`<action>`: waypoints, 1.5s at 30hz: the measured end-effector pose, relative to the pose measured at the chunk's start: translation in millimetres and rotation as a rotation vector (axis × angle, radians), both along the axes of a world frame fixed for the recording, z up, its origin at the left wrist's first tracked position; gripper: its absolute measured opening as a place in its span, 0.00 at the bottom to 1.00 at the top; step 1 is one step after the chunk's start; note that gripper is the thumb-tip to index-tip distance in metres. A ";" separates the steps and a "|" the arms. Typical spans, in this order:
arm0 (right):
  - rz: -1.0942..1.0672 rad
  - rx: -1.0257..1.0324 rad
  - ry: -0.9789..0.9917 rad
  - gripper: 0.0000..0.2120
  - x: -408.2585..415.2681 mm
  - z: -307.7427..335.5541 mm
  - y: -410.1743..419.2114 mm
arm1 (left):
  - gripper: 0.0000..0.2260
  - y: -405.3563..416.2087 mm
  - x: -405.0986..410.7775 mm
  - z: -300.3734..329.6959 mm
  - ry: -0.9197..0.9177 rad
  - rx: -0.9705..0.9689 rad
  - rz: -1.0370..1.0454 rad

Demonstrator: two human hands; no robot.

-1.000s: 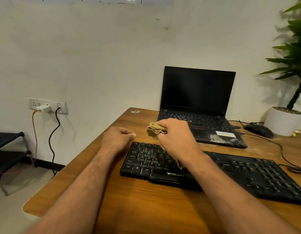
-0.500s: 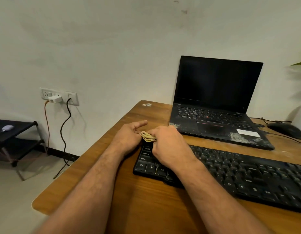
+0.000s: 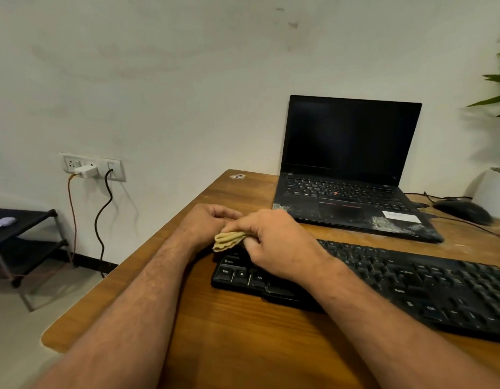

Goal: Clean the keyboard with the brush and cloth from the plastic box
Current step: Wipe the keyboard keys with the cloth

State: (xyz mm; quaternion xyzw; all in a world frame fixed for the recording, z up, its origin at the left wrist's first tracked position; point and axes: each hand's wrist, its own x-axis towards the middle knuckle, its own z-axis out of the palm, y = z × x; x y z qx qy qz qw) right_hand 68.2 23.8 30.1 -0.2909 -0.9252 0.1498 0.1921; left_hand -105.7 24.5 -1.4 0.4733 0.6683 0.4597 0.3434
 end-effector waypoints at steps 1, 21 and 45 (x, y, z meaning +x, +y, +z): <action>-0.022 -0.026 0.002 0.16 -0.9 -0.8 -2.0 | 0.08 0.6 0.1 -0.5 -0.002 0.005 0.002; -0.076 0.031 -0.105 0.23 -4.9 -8.1 15.7 | 0.10 3.0 -0.4 -4.9 -0.018 0.012 0.032; 0.138 0.257 -0.192 0.20 -8.7 -11.3 -5.8 | 0.09 1.7 1.5 -3.3 -0.032 0.010 0.046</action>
